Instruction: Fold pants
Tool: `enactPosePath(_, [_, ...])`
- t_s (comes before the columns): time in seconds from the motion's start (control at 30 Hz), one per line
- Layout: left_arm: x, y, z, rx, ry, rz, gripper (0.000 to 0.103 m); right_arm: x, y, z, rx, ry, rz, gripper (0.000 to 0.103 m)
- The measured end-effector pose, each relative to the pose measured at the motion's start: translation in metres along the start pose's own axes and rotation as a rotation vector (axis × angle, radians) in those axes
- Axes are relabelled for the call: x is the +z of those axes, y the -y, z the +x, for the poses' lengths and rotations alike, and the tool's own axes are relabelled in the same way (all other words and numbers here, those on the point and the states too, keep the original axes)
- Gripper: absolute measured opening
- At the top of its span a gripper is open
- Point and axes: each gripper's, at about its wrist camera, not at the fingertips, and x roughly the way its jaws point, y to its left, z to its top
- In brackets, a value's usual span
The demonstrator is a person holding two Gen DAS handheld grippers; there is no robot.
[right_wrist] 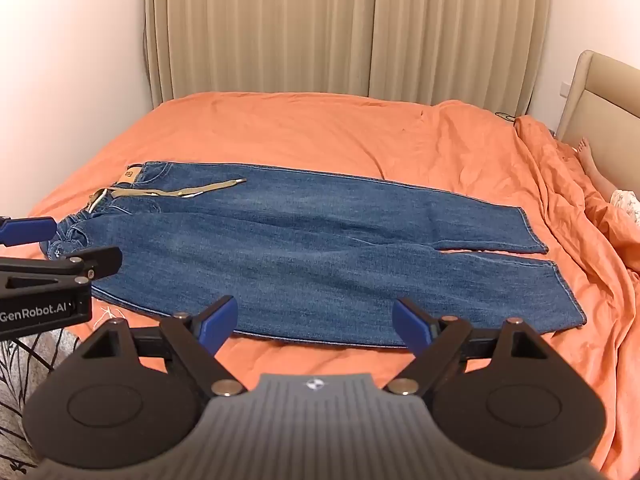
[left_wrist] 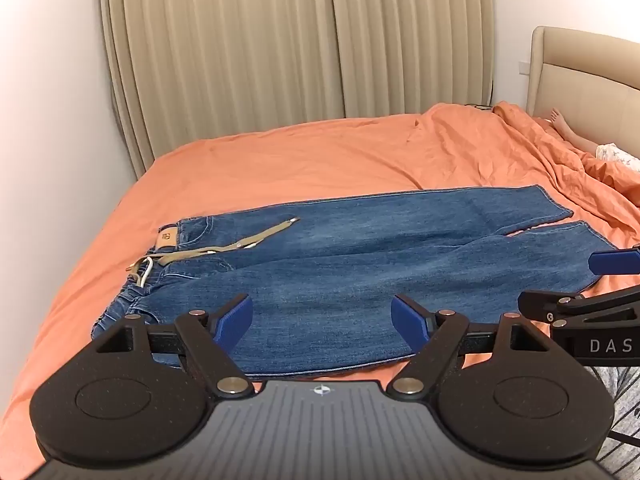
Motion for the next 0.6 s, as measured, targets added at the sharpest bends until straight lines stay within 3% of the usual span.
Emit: enactPosePath(0.6, [-0.004, 0.006, -0.004, 0.006, -0.002, 0.021, 0.092, -0.001, 0.001, 0.0, -0.007, 0.01, 0.019, 0.081])
